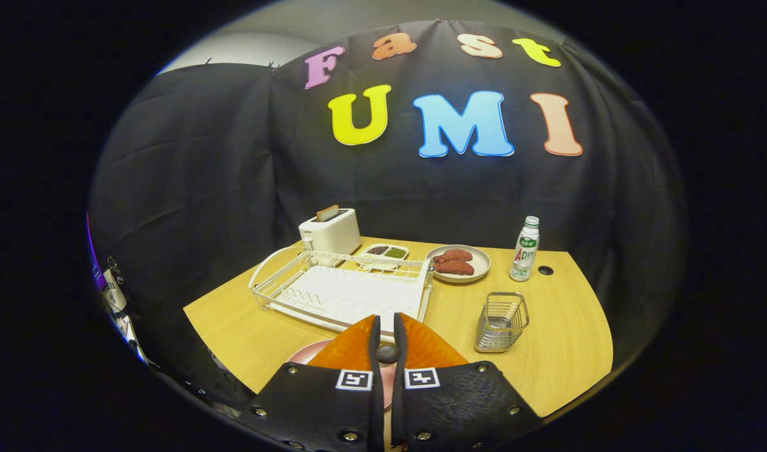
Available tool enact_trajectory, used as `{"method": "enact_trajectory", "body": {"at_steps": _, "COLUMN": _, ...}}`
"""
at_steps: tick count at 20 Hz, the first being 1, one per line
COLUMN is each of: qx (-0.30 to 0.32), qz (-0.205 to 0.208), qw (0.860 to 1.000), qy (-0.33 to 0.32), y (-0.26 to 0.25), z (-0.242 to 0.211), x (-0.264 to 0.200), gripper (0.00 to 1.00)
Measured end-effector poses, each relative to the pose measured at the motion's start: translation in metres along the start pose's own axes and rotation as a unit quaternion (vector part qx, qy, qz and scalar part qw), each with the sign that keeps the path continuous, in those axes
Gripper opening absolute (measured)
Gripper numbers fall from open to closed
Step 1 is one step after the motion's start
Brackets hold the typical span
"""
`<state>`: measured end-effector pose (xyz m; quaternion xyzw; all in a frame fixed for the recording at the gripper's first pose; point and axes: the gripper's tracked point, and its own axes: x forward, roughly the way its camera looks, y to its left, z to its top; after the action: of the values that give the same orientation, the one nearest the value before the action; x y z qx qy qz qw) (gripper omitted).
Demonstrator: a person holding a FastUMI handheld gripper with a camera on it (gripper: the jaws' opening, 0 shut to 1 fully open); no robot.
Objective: Take the plate from the dish rack, then take the spoon from the basket and place it into the plate.
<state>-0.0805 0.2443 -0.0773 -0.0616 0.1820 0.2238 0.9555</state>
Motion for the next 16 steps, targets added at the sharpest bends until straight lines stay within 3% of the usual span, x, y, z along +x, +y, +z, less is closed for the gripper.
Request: {"method": "enact_trajectory", "body": {"at_steps": 16, "qx": -0.067, "qz": 0.117, "qw": 0.988, "qy": 0.070, "y": 0.106, "z": -0.034, "x": 0.071, "gripper": 0.05}}
